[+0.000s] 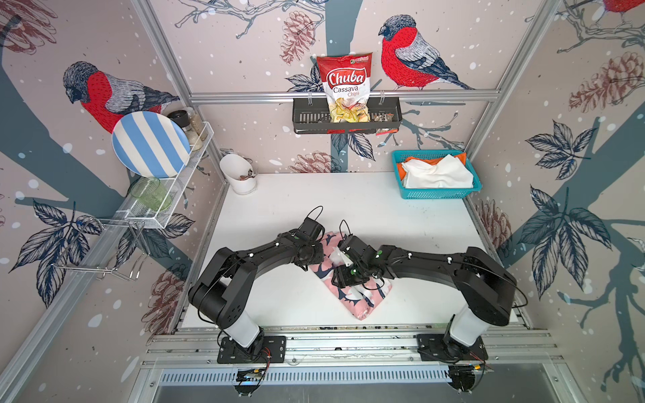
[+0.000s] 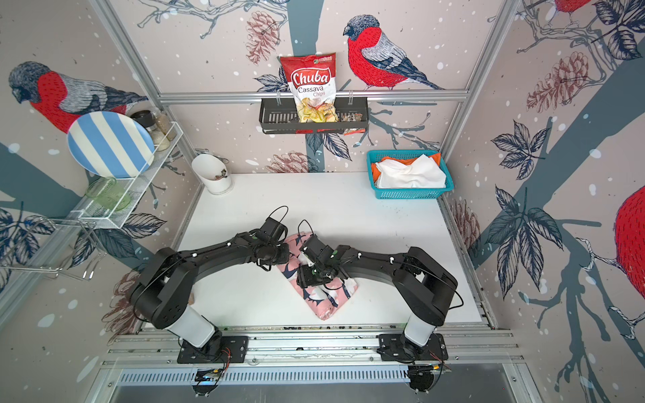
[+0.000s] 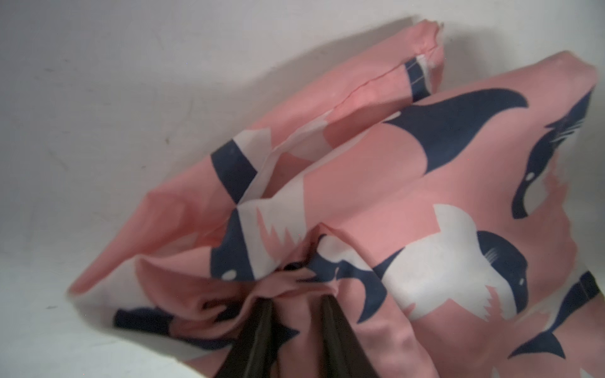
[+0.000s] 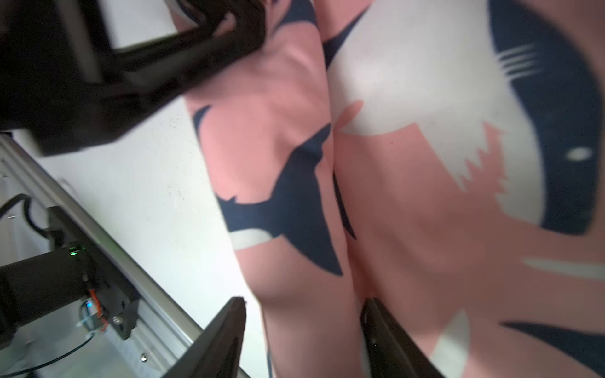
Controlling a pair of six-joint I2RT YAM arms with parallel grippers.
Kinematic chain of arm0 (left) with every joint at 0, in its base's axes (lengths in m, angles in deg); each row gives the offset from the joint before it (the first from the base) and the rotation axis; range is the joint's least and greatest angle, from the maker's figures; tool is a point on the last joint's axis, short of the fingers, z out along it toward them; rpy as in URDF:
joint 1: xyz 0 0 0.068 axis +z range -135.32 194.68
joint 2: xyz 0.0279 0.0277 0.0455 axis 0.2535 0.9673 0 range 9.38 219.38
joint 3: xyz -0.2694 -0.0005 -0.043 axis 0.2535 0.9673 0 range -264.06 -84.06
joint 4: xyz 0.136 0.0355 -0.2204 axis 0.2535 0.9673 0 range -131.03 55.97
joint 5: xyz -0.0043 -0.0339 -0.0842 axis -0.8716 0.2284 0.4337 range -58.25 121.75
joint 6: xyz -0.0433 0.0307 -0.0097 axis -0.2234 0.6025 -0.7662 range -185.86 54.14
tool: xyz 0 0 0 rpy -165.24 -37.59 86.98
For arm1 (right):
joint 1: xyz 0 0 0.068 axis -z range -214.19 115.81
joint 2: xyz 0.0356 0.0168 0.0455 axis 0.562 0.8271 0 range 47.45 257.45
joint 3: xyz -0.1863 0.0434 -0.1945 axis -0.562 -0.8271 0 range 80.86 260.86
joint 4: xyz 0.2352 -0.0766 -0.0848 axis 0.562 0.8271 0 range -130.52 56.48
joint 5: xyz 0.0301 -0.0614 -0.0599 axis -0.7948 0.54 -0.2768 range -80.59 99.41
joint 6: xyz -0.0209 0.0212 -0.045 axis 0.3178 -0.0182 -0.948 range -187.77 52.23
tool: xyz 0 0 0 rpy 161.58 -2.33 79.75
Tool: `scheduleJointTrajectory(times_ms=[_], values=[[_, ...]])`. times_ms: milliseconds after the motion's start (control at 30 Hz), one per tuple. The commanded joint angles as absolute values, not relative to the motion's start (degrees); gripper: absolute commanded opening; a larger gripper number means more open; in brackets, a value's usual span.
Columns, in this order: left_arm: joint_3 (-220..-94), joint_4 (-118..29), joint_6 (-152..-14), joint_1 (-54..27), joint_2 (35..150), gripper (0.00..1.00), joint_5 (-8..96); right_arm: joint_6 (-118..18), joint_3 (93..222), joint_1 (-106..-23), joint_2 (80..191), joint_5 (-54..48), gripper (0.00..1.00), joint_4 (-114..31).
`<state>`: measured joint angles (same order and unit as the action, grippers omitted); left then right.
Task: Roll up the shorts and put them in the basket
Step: Roll the shorts at the center of the board.
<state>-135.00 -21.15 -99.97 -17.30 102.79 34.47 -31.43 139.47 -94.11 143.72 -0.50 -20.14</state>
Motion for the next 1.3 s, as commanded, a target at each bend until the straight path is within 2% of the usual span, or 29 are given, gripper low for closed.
scheduleJointTrajectory(times_ms=[0,200,367,500,633,700,767,867,1033,1133,1267], values=[[-136.1,-21.7,-98.3,-17.4,104.5,0.29,33.4,-31.1,144.8,-98.7,142.6,20.2,0.68,-4.1],[-136.8,-20.8,-97.5,-17.3,105.7,0.30,33.2,-30.0,156.9,-108.4,147.7,34.4,0.77,8.8],[-137.4,-20.6,-97.2,-17.3,106.7,0.30,33.2,-30.2,159.9,-111.1,154.6,36.2,0.84,11.9],[-137.5,-21.0,-97.1,-17.1,108.0,0.30,33.2,-30.5,157.7,-111.8,157.4,33.6,0.85,9.2],[-137.4,-21.6,-96.9,-16.3,109.5,0.30,33.3,-30.1,157.0,-113.3,159.6,33.2,0.75,8.2],[-137.2,-21.9,-96.9,-15.5,110.1,0.30,33.5,-29.7,157.4,-114.2,160.5,33.7,0.63,8.5],[-137.0,-22.2,-96.7,-14.7,110.7,0.30,33.7,-28.9,158.2,-115.1,161.6,35.0,0.43,9.5],[-136.8,-22.5,-96.4,-13.4,111.4,0.30,33.7,-28.5,159.2,-116.2,162.4,36.1,0.27,10.7],[-137.1,-22.2,-95.9,-11.5,112.1,0.31,33.4,-29.7,157.3,-115.9,160.4,32.7,0.19,7.1],[-137.0,-21.3,-97.0,-11.1,108.0,0.38,30.9,-31.3,152.8,-113.7,155.3,24.8,0.18,-0.8],[-138.5,-17.9,-97.1,-11.1,100.9,0.48,28.9,-31.3,143.2,-107.3,146.4,8.7,0.18,-14.8]])
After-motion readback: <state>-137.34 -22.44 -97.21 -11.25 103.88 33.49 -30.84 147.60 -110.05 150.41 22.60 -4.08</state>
